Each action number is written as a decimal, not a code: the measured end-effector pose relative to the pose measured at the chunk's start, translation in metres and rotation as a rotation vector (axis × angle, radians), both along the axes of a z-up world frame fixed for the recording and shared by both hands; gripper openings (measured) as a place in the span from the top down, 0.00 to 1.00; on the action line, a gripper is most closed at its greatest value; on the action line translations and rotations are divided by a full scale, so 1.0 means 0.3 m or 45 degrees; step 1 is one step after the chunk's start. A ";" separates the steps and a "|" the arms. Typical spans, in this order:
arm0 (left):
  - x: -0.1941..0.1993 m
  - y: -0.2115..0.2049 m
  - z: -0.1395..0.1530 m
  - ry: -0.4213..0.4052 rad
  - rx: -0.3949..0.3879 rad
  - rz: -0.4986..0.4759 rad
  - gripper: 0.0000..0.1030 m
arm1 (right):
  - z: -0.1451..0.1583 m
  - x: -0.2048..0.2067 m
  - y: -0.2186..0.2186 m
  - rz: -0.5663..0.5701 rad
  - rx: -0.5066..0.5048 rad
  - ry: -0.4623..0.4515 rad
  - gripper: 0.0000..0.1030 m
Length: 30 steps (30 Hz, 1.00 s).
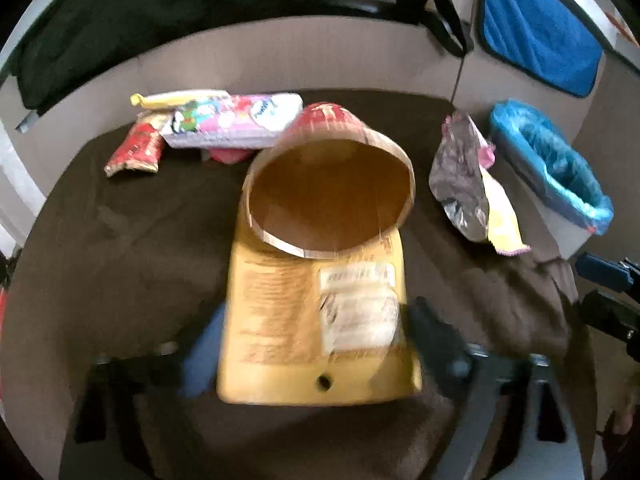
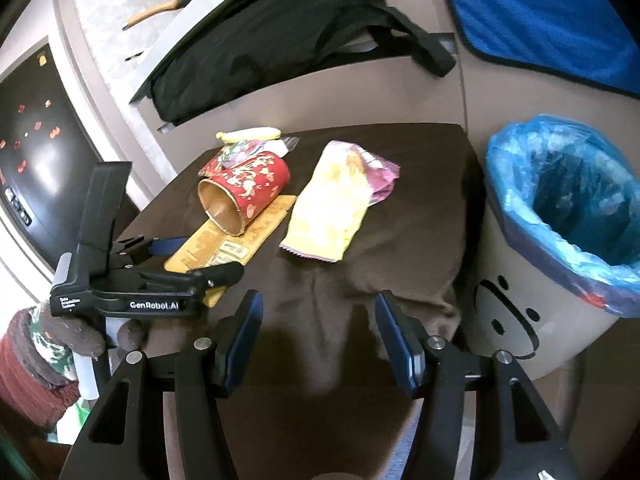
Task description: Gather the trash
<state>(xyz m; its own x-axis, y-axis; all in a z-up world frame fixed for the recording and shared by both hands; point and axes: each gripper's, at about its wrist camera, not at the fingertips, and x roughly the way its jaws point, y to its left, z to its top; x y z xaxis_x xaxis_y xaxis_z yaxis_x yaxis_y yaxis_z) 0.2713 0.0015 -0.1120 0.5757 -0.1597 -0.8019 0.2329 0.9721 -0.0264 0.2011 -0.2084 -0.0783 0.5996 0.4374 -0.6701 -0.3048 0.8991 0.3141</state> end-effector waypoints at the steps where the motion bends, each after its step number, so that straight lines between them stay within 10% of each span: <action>1: -0.002 0.009 0.004 -0.021 -0.010 0.017 0.47 | 0.003 -0.002 -0.007 -0.008 -0.002 -0.005 0.46; 4: -0.014 0.064 0.022 -0.058 -0.113 0.060 0.71 | 0.010 -0.003 -0.020 -0.020 -0.007 -0.013 0.46; 8: -0.048 0.165 0.081 -0.156 -0.243 0.141 0.79 | 0.027 -0.003 -0.021 -0.026 -0.016 -0.030 0.46; 22: -0.167 0.309 0.211 -0.354 -0.316 0.206 0.79 | 0.134 0.096 0.137 0.056 -0.058 -0.100 0.46; 30: -0.136 0.387 0.209 -0.330 -0.423 0.246 0.79 | 0.130 0.189 0.377 0.201 -0.336 -0.180 0.45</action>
